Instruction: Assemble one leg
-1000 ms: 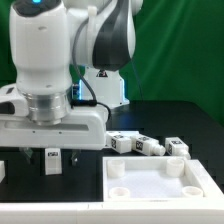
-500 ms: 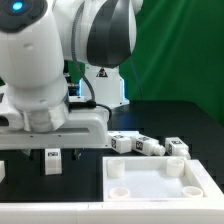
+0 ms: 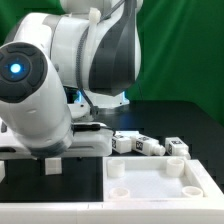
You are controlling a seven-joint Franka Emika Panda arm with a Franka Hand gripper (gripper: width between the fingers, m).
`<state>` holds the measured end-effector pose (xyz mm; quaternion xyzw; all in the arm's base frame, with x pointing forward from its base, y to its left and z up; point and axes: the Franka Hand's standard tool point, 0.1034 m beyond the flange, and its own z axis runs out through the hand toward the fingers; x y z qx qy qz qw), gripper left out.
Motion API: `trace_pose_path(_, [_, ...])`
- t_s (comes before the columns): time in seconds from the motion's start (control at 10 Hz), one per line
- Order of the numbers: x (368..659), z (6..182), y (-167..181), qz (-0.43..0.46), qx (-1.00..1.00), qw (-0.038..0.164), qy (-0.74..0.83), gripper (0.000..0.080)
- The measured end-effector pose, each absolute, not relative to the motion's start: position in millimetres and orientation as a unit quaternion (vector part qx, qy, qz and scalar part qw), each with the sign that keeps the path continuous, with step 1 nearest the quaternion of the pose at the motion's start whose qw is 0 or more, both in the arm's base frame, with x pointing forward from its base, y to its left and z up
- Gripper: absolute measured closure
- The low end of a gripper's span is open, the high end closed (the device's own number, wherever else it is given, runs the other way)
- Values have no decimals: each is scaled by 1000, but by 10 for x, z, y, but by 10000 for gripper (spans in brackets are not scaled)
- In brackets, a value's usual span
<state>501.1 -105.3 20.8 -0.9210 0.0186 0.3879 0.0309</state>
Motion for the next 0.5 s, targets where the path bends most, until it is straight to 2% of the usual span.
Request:
trace_pose_path(0.2, [4937,138,-1066,397,-917,30,24,151])
trace_pose_path(0.5, [4850,67,-1122,417,-909,3,14,151])
